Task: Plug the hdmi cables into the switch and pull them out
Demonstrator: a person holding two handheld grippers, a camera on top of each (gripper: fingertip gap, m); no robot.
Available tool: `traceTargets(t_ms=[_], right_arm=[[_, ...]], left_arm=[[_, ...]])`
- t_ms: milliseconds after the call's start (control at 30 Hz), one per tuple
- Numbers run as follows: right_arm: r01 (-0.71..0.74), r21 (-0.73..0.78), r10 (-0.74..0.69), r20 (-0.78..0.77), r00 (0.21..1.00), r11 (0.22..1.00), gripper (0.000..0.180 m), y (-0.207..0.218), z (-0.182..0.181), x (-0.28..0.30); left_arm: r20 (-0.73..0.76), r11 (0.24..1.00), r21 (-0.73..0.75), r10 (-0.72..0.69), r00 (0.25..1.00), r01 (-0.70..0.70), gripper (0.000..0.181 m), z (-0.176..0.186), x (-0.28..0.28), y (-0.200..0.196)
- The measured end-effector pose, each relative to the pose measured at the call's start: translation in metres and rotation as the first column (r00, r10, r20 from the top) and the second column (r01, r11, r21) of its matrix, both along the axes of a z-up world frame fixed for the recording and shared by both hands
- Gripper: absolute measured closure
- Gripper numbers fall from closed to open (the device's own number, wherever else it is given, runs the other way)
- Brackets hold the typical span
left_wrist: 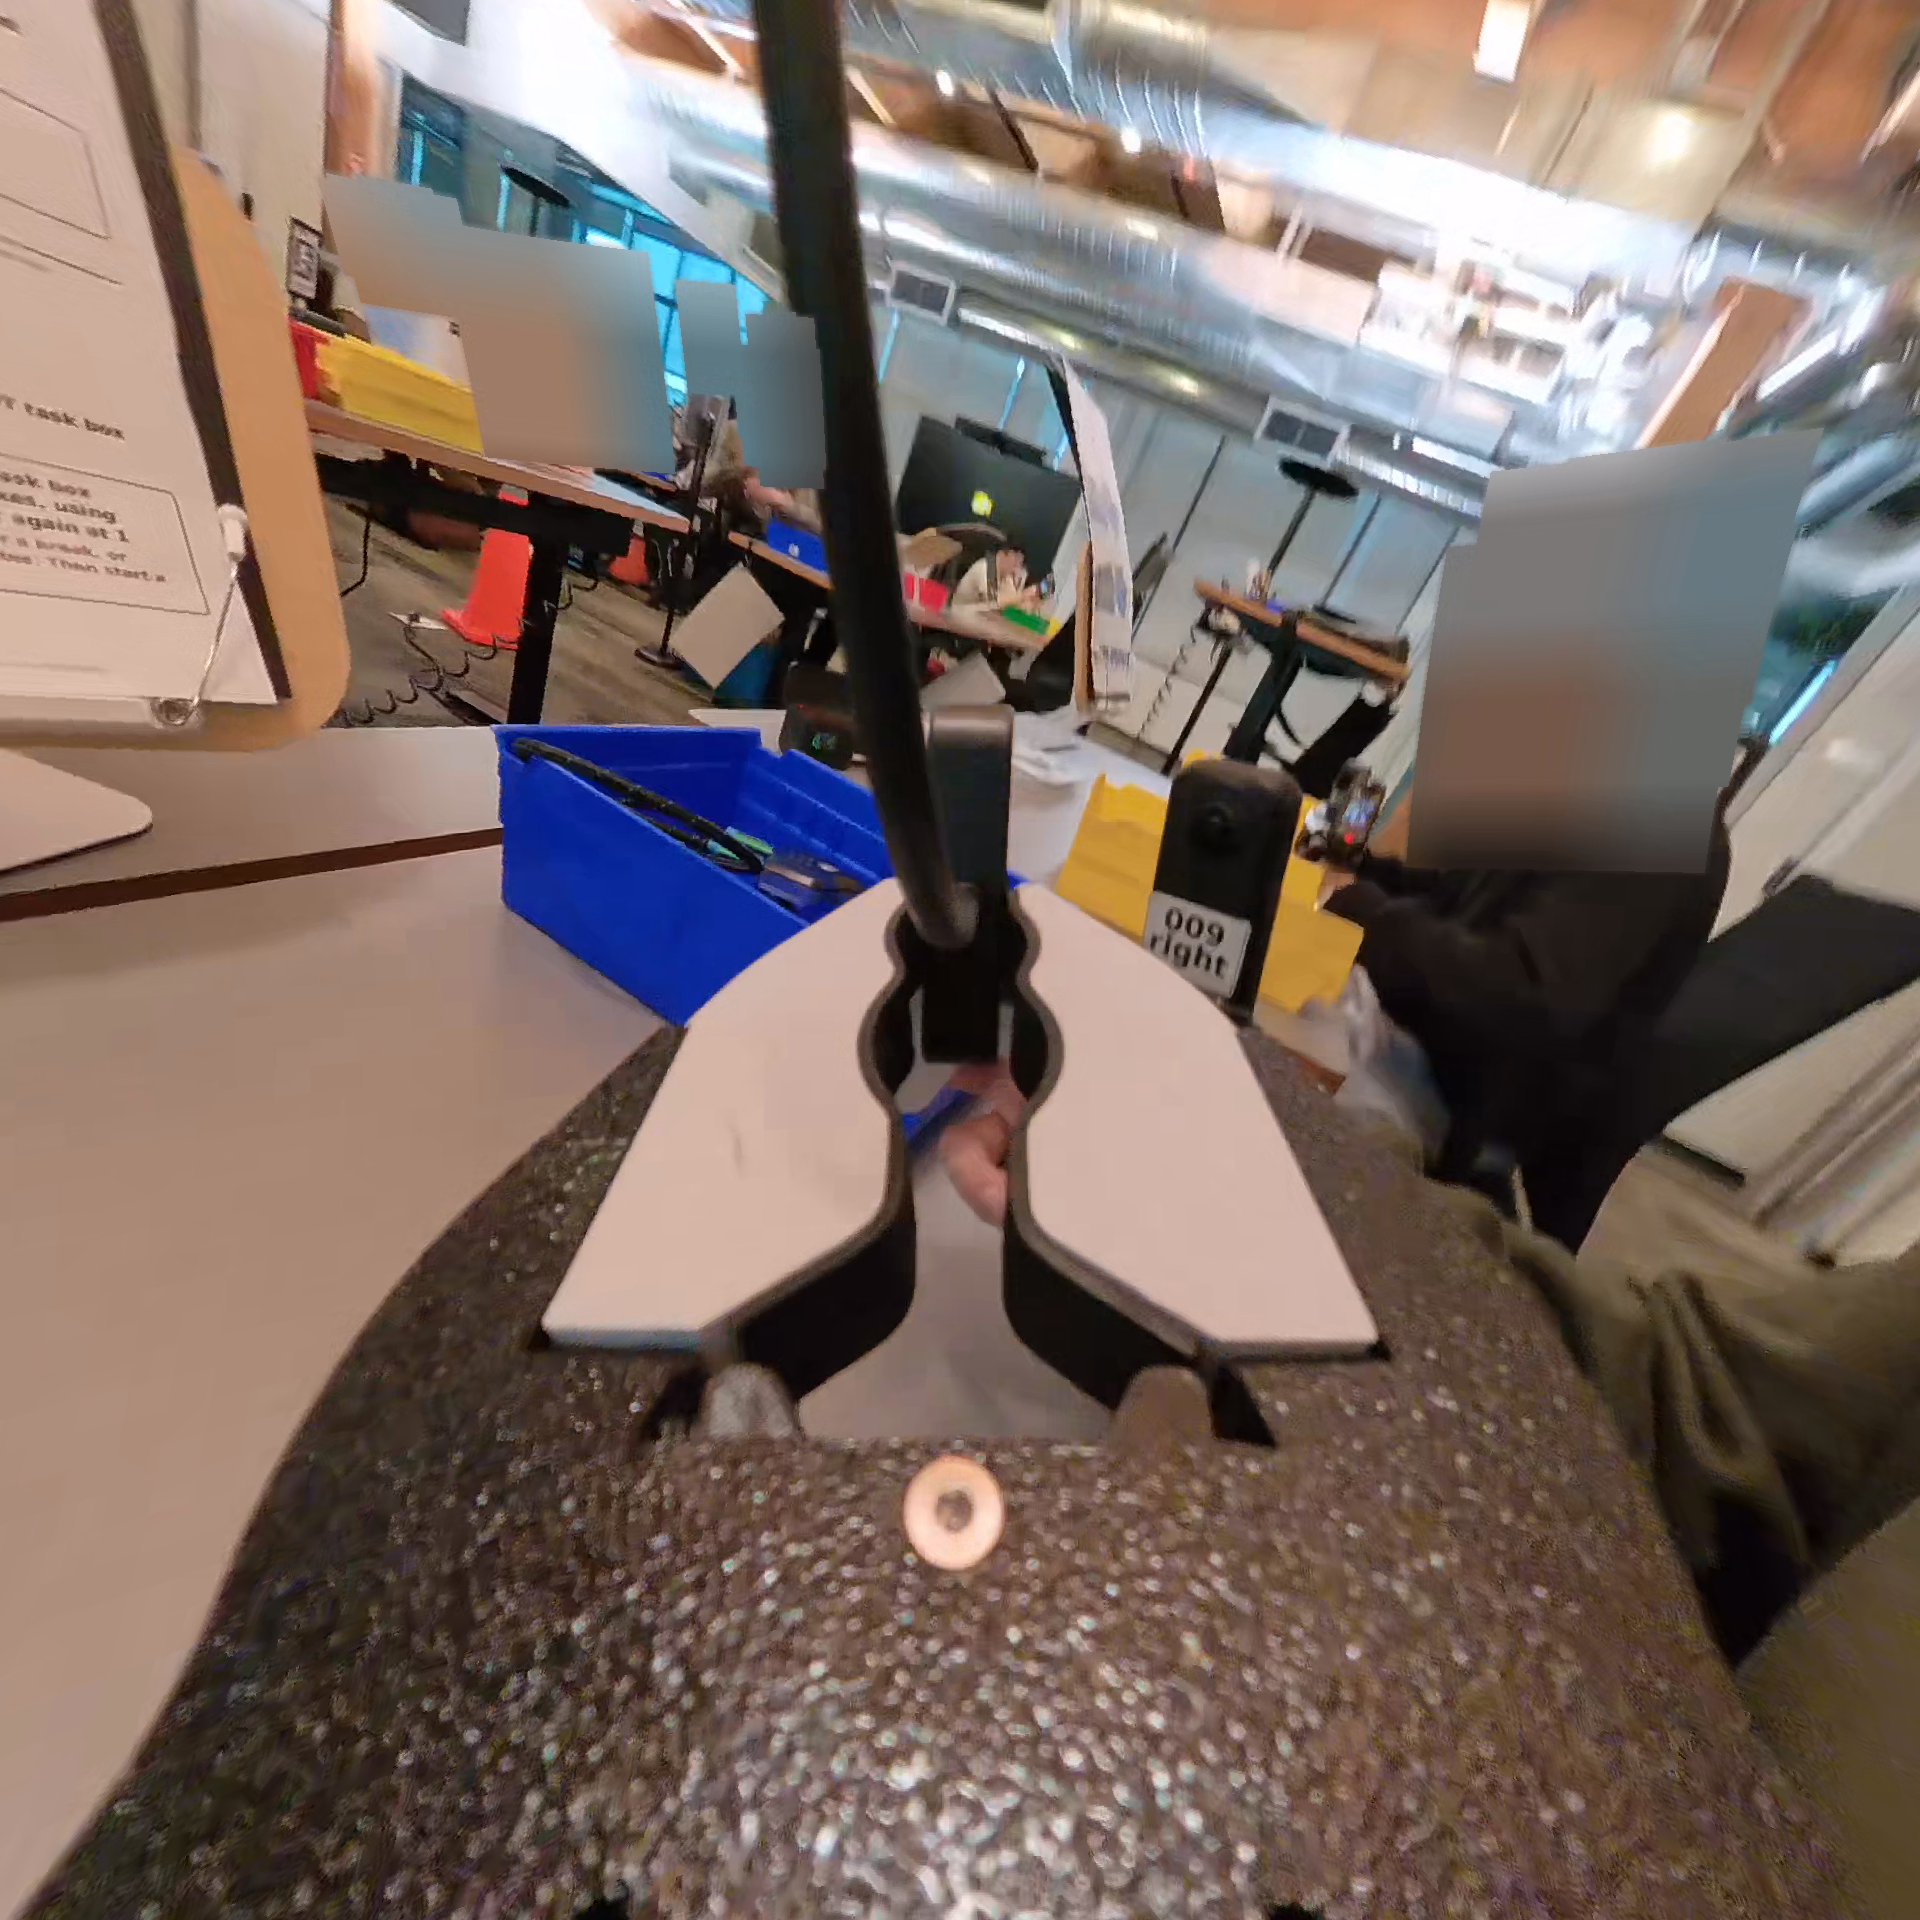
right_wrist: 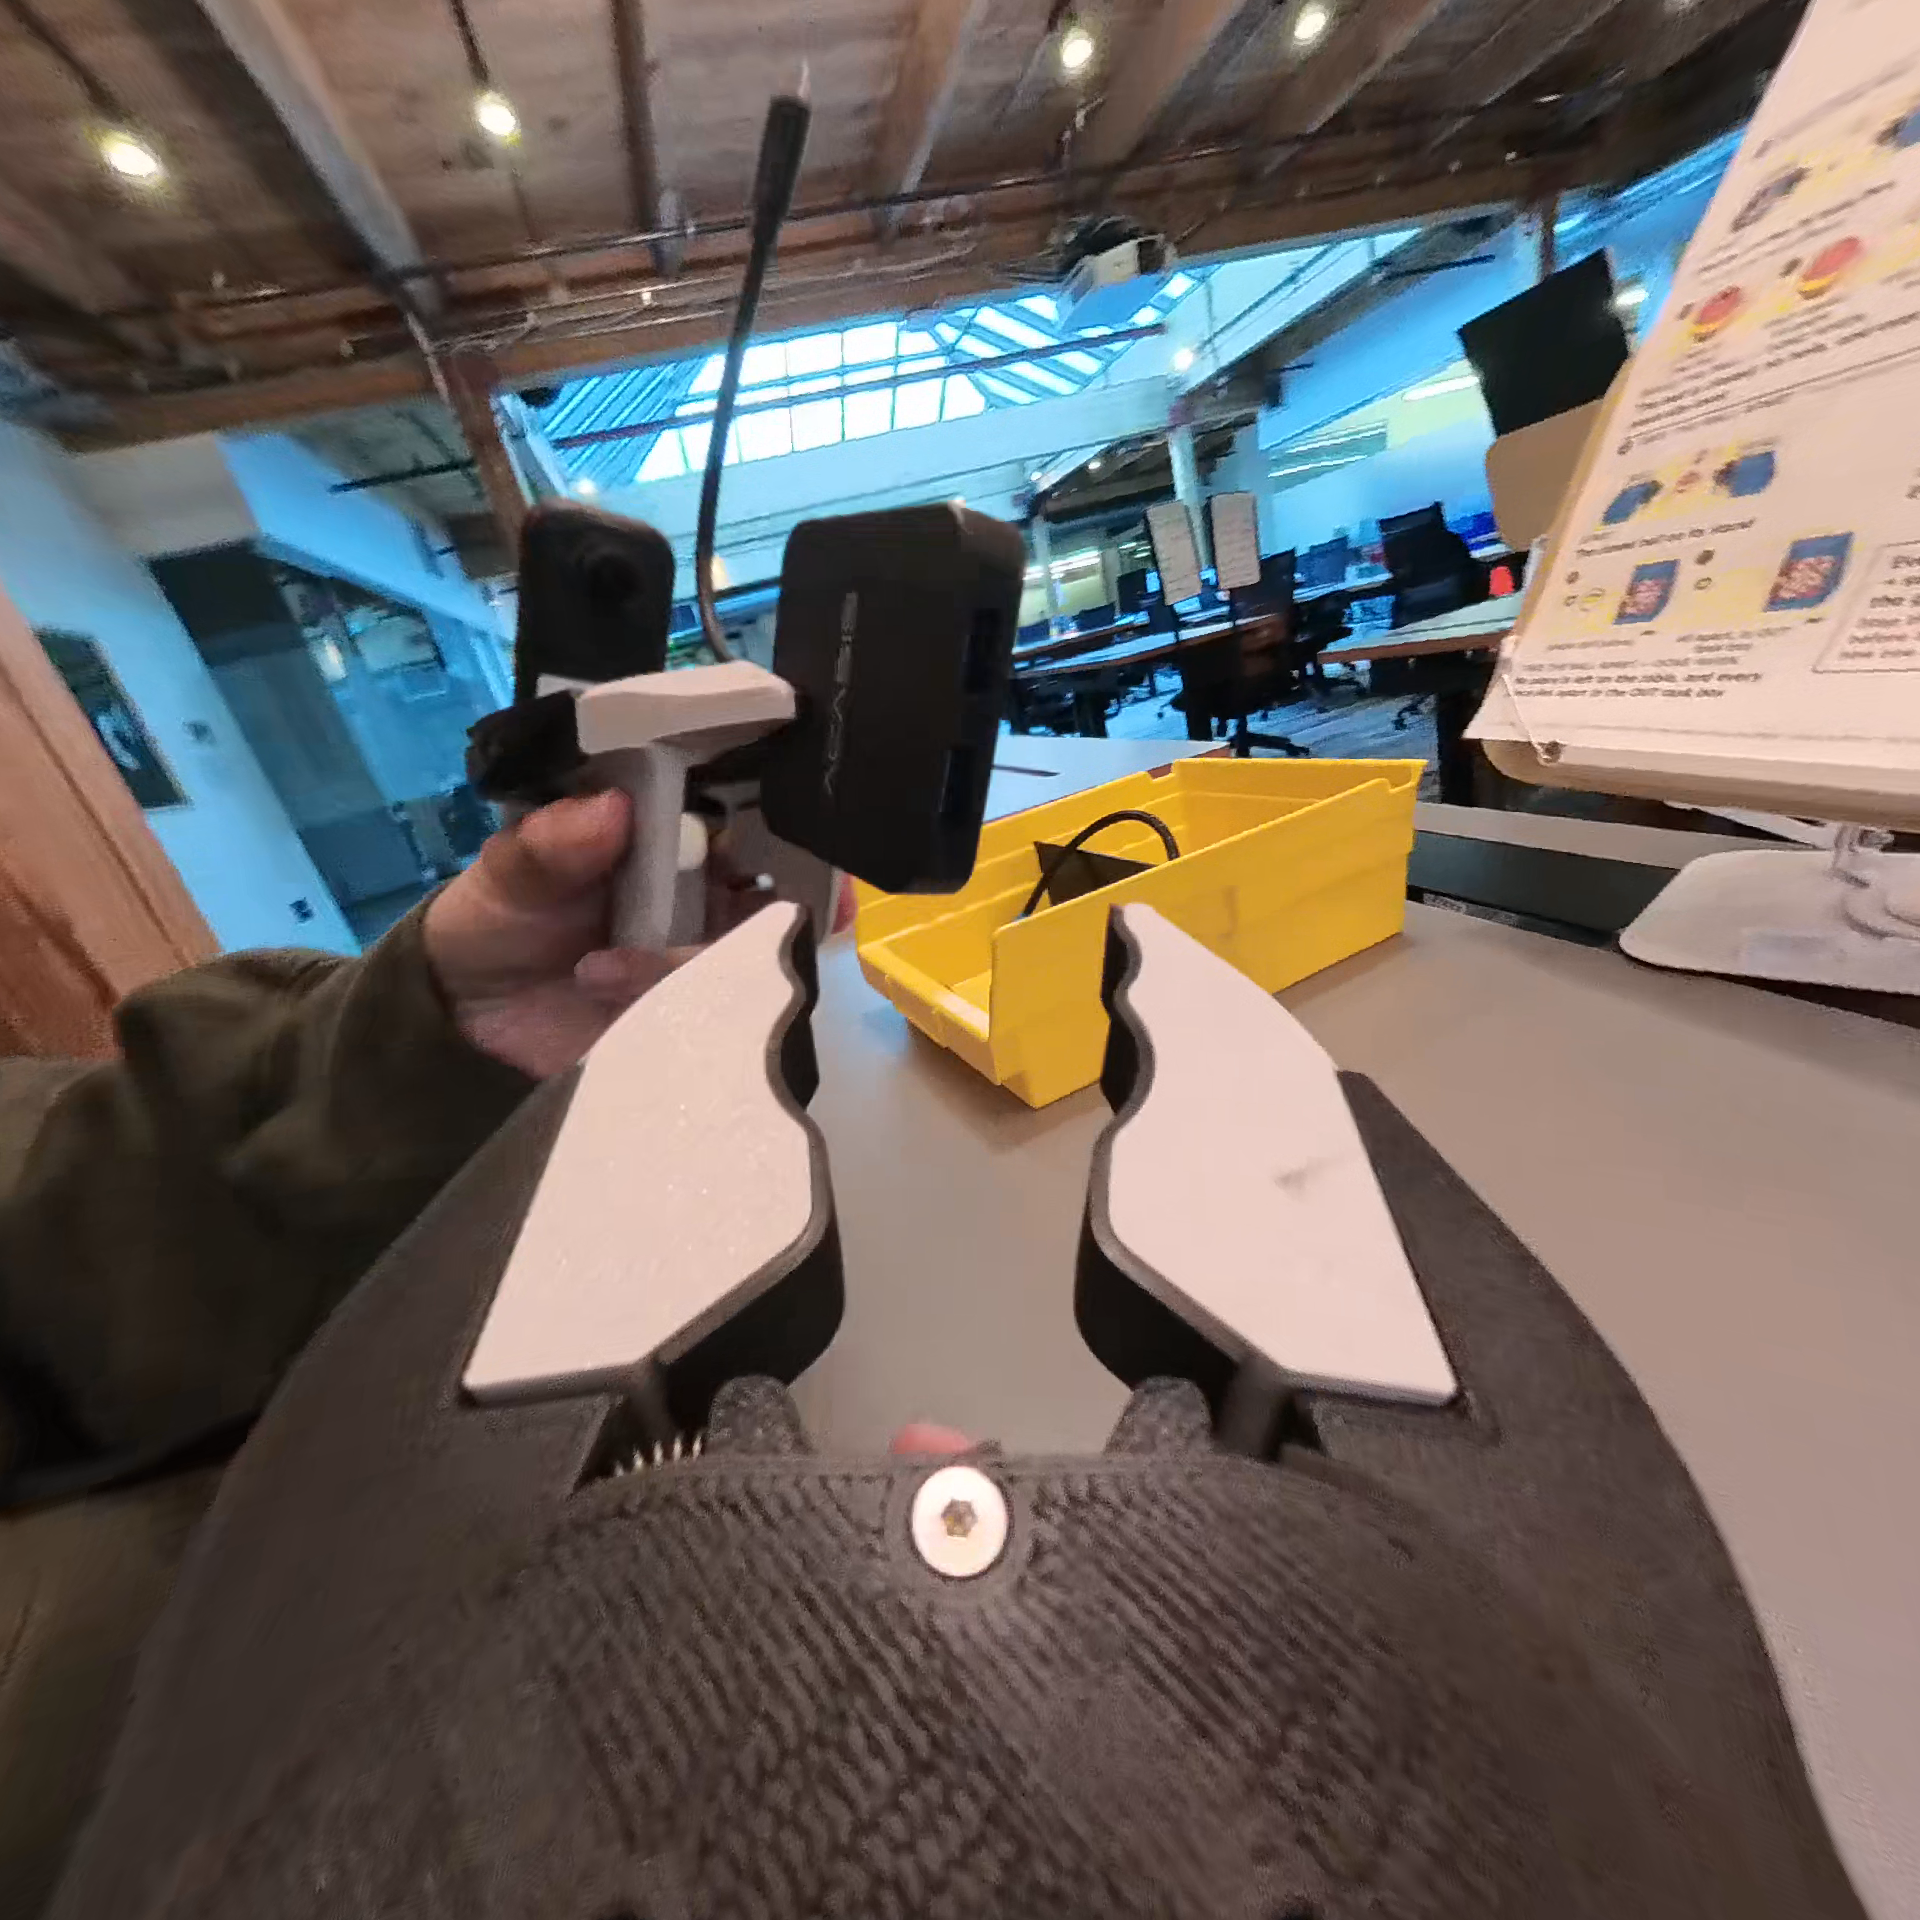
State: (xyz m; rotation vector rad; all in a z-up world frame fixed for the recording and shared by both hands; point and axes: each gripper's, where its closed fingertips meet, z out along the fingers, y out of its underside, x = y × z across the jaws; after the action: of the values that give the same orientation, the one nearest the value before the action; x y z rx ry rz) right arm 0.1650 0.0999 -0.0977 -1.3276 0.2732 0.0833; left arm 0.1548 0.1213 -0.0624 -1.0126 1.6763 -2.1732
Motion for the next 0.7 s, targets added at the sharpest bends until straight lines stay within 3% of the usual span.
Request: traceTargets(t_ms=[100, 167, 267, 433, 467, 533, 633, 700], right_arm=[[0.001, 0.011, -0.001, 0.034, 0.999, 1.000, 0.136, 0.003, 0.001, -0.004], [-0.023, 0.019, 0.021, 0.065, 0.998, 1.000, 0.151, 0.002, 0.003, -0.009], [-0.056, 0.060, 0.052, 0.071, 0.996, 0.997, 0.152, -0.001, 0.008, -0.013], [-0.117, 0.241, 0.145, -0.101, 0.984, 0.963, 0.137, -0.010, 0.022, -0.009], [-0.124, 0.265, 0.156, -0.101, 0.983, 0.956, 0.143, -0.010, 0.025, -0.010], [-0.094, 0.251, 0.128, -0.120, 0.985, 0.964, 0.158, -0.009, 0.022, -0.006], [-0.164, 0.226, 0.187, -0.084, 0.979, 0.960, 0.164, -0.013, 0.022, -0.010], [-0.167, 0.165, 0.175, -0.038, 0.984, 0.972, 0.165, -0.020, 0.022, -0.007]], left_arm=[[-0.049, 0.998, -0.058, -0.024, 0.999, 0.021, 0.167, -0.007, -0.001, -0.008], [-0.045, 0.996, -0.085, -0.015, 0.999, 0.011, 0.167, -0.008, -0.001, -0.009], [-0.022, 0.995, -0.100, -0.030, 0.999, 0.028, 0.167, -0.004, -0.004, -0.010], [0.045, 0.999, -0.044, -0.016, 0.999, 0.018, 0.167, -0.003, -0.005, -0.014], [0.051, 0.999, -0.034, -0.021, 0.998, 0.023, 0.167, -0.005, -0.006, -0.017], [0.072, 0.999, -0.037, -0.011, 0.997, 0.014, 0.167, -0.006, -0.006, -0.019], [0.004, 0.996, -0.077, -0.038, 0.999, 0.038, 0.164, -0.013, -0.005, -0.017], [-0.014, 0.999, 0.001, -0.045, 0.999, 0.046, 0.157, -0.024, -0.006, -0.015]])
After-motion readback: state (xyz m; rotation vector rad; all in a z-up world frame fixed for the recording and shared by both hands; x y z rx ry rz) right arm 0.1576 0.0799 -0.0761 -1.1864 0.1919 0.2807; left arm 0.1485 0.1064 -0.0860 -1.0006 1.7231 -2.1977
